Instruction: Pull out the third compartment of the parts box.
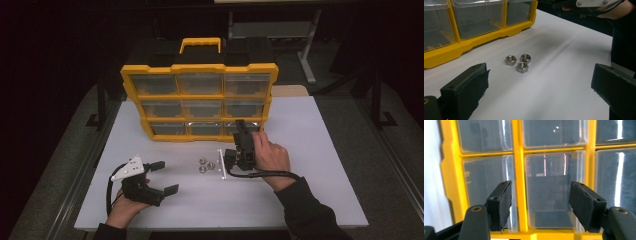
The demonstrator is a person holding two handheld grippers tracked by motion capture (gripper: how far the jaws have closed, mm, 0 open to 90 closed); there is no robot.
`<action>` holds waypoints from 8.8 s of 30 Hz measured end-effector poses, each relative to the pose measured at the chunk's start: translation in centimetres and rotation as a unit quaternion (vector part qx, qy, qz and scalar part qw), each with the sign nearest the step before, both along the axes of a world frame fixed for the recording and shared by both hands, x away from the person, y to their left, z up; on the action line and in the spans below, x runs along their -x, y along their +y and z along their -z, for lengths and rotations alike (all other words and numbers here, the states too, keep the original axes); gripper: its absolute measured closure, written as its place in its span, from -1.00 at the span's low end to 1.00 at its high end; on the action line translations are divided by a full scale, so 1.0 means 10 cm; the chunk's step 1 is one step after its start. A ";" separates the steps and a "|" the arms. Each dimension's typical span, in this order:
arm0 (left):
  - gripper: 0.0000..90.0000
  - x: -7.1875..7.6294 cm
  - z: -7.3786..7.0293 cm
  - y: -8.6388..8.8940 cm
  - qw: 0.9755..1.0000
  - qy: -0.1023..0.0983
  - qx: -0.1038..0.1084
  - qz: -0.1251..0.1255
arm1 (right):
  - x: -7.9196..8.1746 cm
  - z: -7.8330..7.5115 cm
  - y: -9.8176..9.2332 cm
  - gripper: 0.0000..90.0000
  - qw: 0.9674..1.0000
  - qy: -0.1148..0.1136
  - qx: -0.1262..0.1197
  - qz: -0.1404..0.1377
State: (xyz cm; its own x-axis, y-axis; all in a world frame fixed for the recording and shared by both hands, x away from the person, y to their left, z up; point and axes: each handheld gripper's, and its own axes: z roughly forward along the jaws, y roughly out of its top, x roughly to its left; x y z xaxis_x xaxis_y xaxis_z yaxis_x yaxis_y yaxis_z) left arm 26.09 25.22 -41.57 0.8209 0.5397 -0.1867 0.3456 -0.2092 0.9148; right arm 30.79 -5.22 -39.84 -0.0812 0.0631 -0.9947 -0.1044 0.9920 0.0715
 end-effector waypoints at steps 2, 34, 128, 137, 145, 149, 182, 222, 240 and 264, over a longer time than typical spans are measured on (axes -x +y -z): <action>-0.99 0.00 0.00 0.00 1.000 0.004 0.003 -0.002 | 0.00 -0.01 -0.01 -0.15 1.000 -0.001 -0.003 0.005; -0.99 0.01 -0.01 0.00 1.000 0.005 0.004 -0.002 | -0.08 -0.22 -0.01 0.10 0.997 -0.066 0.000 0.033; -0.99 0.03 -0.01 -0.03 1.000 0.004 0.005 -0.001 | -0.41 -0.92 0.02 0.61 0.979 -0.185 0.009 0.087; -0.99 0.03 -0.01 -0.03 1.000 0.003 0.005 -0.001 | -0.43 -0.94 0.00 0.68 0.980 -0.183 0.009 0.082; -0.99 0.02 -0.01 -0.03 1.000 -0.004 -0.002 0.004 | -0.44 -0.95 -0.02 0.70 0.979 -0.189 0.014 0.078; -0.99 0.03 0.00 -0.03 1.000 0.000 0.000 0.004 | -0.44 -0.95 -0.03 0.75 0.980 -0.186 0.017 0.075; -0.99 0.04 0.00 -0.03 1.000 -0.001 0.001 0.001 | -0.44 -0.95 -0.05 0.82 0.980 -0.185 0.020 0.067; -0.99 0.06 0.00 -0.03 1.000 0.000 -0.002 -0.008 | -0.13 -0.96 -0.09 0.82 0.981 -0.186 0.024 0.053; -0.99 0.05 0.01 0.02 1.000 -0.007 -0.009 -0.020 | 0.02 -0.96 -0.10 0.82 0.982 -0.184 0.011 0.049; -0.99 -0.01 -0.03 0.11 0.999 -0.022 -0.007 -0.029 | 0.19 -0.97 -0.08 0.81 0.982 -0.181 0.020 0.044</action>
State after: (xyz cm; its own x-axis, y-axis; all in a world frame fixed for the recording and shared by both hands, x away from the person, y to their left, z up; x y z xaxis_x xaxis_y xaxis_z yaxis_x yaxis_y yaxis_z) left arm 26.21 26.35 -41.25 0.7956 0.5888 -0.1427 0.3162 -0.2026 0.9268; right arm 28.84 -5.99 -30.18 0.2821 0.0135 -0.9593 -0.0286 0.9996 0.0056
